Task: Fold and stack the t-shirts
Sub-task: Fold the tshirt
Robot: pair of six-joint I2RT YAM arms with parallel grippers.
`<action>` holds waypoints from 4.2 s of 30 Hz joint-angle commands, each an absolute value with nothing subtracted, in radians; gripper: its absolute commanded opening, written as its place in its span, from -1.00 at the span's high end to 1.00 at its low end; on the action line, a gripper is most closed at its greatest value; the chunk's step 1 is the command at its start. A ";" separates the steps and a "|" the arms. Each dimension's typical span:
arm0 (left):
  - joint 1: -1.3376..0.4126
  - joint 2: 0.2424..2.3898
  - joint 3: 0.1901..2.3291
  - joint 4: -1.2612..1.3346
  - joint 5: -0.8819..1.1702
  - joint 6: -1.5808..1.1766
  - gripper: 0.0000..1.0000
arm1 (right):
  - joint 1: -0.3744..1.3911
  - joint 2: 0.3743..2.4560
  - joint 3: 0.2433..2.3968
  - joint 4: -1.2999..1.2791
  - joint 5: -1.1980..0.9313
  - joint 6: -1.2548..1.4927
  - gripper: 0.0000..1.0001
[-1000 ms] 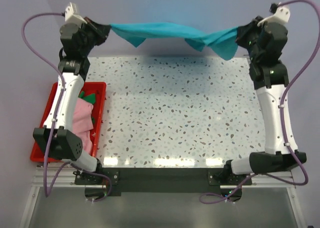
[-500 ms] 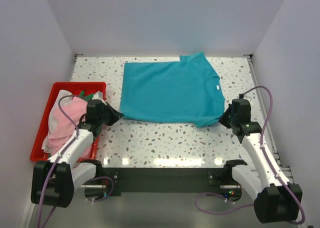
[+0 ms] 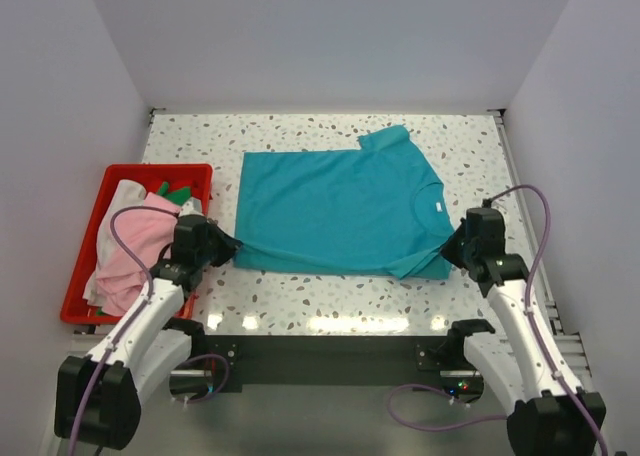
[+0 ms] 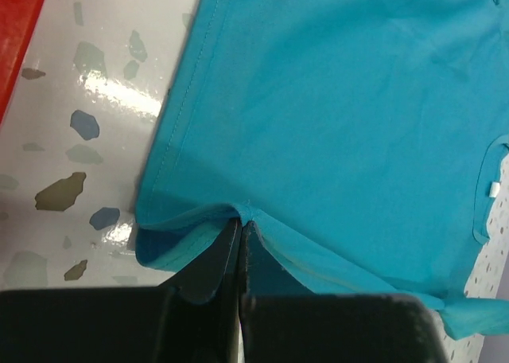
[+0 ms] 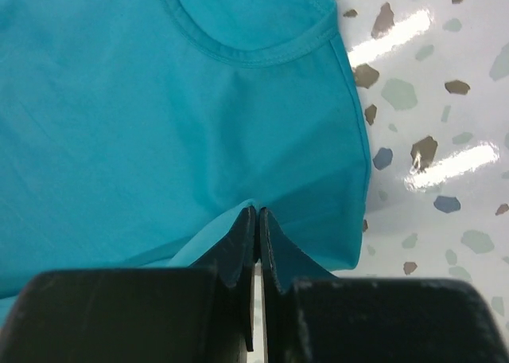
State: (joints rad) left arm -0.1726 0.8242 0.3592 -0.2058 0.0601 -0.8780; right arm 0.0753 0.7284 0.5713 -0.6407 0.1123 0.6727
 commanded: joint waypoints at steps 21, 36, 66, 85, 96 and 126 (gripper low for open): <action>-0.144 1.322 0.699 -0.060 -0.041 -0.857 1.00 | 0.074 1.371 0.980 -0.361 0.117 0.584 1.00; -0.117 1.413 0.749 -0.028 -0.031 -0.859 1.00 | 0.074 1.574 1.152 -0.365 0.107 0.560 1.00; -0.130 1.762 1.303 -0.159 -0.101 -0.694 -0.35 | 0.181 1.828 1.422 -0.361 0.161 0.497 0.10; -0.135 2.325 1.876 -0.268 -0.187 -0.589 -0.02 | 0.133 2.394 2.141 -0.357 0.146 0.307 -0.02; -0.137 2.371 1.862 -0.253 -0.196 -0.586 -0.01 | 0.101 2.511 2.244 -0.362 0.155 0.253 -0.13; -0.129 2.257 1.801 -0.181 -0.212 -0.589 0.71 | 0.077 2.418 2.175 -0.261 0.094 0.354 1.00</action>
State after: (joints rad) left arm -0.1322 2.3482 1.8183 -0.2474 -0.1909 -0.5999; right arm 0.0856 2.5462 2.1986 -0.3359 0.1020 0.3344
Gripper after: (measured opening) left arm 0.152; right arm 0.015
